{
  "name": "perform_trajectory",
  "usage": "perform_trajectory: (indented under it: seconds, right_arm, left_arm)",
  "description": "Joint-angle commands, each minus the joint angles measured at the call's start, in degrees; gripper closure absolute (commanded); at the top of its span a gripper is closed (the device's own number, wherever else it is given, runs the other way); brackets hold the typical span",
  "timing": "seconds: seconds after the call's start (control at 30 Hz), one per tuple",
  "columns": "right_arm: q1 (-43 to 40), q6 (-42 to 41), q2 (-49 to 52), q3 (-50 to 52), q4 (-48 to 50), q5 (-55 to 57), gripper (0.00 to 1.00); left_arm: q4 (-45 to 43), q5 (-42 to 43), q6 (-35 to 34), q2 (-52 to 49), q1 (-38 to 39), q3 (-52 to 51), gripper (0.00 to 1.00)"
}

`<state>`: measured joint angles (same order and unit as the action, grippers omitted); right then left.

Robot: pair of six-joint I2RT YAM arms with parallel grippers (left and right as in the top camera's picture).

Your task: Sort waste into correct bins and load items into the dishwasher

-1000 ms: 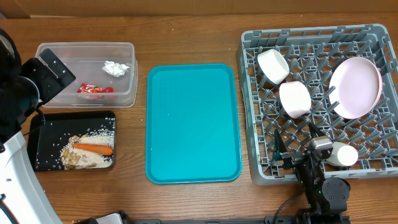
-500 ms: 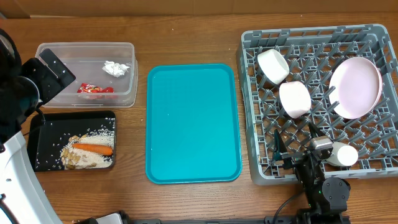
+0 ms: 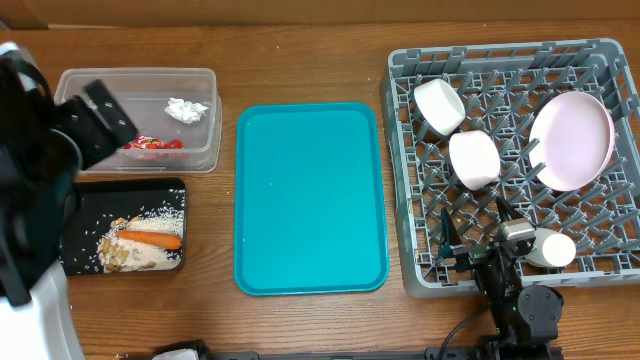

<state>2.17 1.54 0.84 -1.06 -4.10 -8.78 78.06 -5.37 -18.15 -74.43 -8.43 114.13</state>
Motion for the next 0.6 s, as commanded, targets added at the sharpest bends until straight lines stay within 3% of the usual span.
perform_trajectory:
  seconds: [0.0,0.17,0.57]
  right_arm:
    - [-0.3,0.2,-0.7,0.6,0.4,-0.3,0.00]
    - [-0.3,0.2,-0.7,0.6,0.4,-0.3,0.00]
    - [-0.3,0.2,-0.7,0.6,0.4,-0.3,0.00]
  left_arm:
    - [-5.7,-1.8,9.3,5.9,3.5,-7.7,0.00]
    - [-18.2,2.7,18.6,16.6,4.8,-24.8,0.00]
    - [-46.5,2.8,18.9,47.6,4.7,-68.7,0.00]
